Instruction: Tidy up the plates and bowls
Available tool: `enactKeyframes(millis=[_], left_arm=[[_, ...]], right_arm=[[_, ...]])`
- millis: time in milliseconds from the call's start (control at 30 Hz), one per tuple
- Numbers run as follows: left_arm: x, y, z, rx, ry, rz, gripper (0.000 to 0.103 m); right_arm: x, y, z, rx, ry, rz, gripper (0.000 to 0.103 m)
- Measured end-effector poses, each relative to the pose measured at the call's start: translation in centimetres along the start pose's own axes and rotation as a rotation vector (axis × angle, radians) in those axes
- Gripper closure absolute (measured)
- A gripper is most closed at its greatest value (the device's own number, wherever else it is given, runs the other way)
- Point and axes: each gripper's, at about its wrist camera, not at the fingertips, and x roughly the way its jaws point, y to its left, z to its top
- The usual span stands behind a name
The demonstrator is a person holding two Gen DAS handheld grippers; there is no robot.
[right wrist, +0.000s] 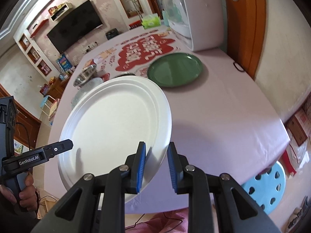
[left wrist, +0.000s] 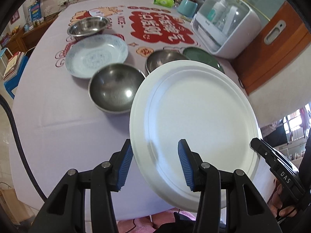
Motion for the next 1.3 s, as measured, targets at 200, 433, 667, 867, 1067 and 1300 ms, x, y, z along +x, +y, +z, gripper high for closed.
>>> enactKeyframes(millis=[200, 433, 667, 867, 1067, 1300], left_arm=[[1.6, -0.2, -1.6, 0.036, 0.066, 0.012, 0.058], [3.8, -0.4, -3.2, 0.066, 0.132, 0.028, 0.058], [5.7, -0.1, -4.0, 0.067, 0.165, 0.064, 0.058], [6.9, -0.2, -3.8, 0.041, 0.183, 0.086, 0.058], [8.0, -0.4, -3.3, 0.003, 0.211, 0.112, 0.055], [9.2, -0.6, -2.2, -0.068, 0.247, 0.151, 0.052]], right_arm=[[1.1, -0.4, -1.9, 0.029, 0.056, -0.035, 0.080], [2.7, -1.4, -3.5, 0.060, 0.117, -0.061, 0.079], [4.5, -1.6, -4.4, 0.066, 0.171, -0.068, 0.078], [5.9, -2.1, -4.2, 0.065, 0.214, -0.072, 0.078], [7.3, -2.4, -3.5, 0.041, 0.257, -0.067, 0.074], [8.7, -2.7, -1.8, -0.008, 0.315, -0.017, 0.060]])
